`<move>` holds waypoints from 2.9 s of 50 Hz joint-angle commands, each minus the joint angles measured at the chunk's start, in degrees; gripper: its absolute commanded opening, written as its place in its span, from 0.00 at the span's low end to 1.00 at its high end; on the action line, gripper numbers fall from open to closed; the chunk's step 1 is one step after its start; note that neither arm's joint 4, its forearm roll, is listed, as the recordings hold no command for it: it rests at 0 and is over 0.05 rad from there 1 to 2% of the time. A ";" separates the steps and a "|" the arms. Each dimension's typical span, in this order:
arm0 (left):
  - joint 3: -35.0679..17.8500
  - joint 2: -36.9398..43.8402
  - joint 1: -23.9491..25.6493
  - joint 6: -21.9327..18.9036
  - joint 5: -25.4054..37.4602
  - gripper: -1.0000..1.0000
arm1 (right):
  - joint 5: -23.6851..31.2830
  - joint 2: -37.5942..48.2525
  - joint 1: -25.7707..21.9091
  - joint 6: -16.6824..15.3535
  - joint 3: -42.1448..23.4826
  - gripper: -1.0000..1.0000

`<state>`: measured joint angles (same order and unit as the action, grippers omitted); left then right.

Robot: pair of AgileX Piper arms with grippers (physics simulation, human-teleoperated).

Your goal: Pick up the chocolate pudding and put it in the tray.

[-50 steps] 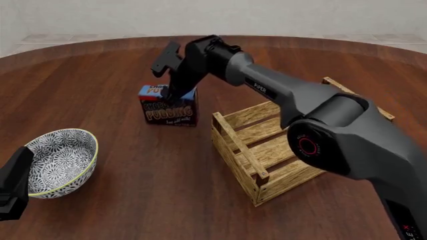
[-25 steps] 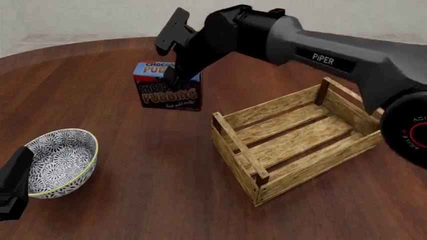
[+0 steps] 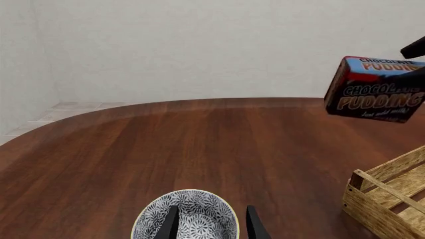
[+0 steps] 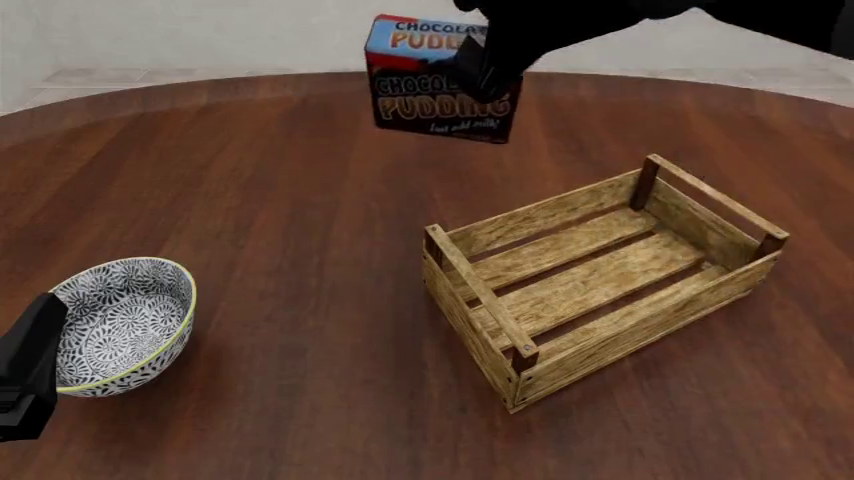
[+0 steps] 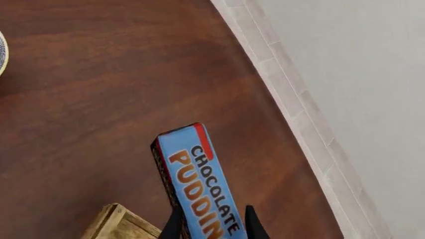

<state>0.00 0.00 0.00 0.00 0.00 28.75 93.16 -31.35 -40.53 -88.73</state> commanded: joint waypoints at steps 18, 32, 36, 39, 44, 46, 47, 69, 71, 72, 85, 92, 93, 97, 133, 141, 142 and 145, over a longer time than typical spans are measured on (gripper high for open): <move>0.00 0.00 0.00 0.00 0.00 1.00 | 1.05 -15.14 5.92 -2.48 14.19 0.00; 0.00 0.00 0.00 0.00 0.00 1.00 | 1.13 -20.19 6.90 -2.36 19.77 0.00; 0.00 0.00 0.00 0.00 0.00 1.00 | 1.15 -21.54 7.36 -1.95 21.11 0.00; 0.00 0.00 0.00 0.00 0.00 1.00 | 1.24 -22.66 7.61 -1.72 22.59 0.00; 0.00 0.00 0.00 0.00 0.00 1.00 | 1.32 -23.77 7.80 -1.43 24.19 0.00; 0.00 0.00 0.00 0.00 0.00 1.00 | 1.45 -24.35 7.78 -1.16 24.82 0.00; 0.00 0.00 0.00 0.00 0.00 1.00 | 1.33 -24.73 8.07 -1.17 25.42 0.00; 0.00 0.00 0.00 0.00 0.00 1.00 | -0.30 -31.53 8.76 1.18 35.21 0.00; 0.00 0.00 0.00 0.00 0.00 1.00 | -0.40 -31.92 8.94 1.24 35.97 0.00; 0.00 0.00 0.00 0.00 0.00 1.00 | -0.46 -32.22 9.04 1.42 36.29 0.00; 0.00 0.00 0.00 0.00 0.00 1.00 | -1.29 -33.58 9.03 2.51 39.38 0.00; 0.00 0.00 0.00 0.00 0.00 1.00 | -2.31 -32.87 8.58 2.87 40.26 0.00; 0.00 0.00 0.00 0.00 0.00 1.00 | -2.43 -32.75 8.55 2.97 40.30 0.00; 0.00 0.00 0.00 0.00 0.00 1.00 | -3.10 -32.05 8.33 3.37 40.61 0.00; 0.00 0.00 0.00 0.00 0.00 1.00 | -9.40 -27.50 7.72 5.99 43.75 0.00; 0.00 0.00 0.00 0.00 0.00 1.00 | -10.37 -26.57 7.36 6.43 44.26 0.00; 0.00 0.00 0.00 0.00 0.00 1.00 | -10.62 -26.29 7.41 6.52 44.26 0.00; 0.00 0.00 0.00 0.00 0.00 1.00 | -10.86 -26.10 7.27 6.64 44.42 0.00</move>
<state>0.00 0.00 0.00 0.00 0.00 19.21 66.09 -23.83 -35.67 -44.82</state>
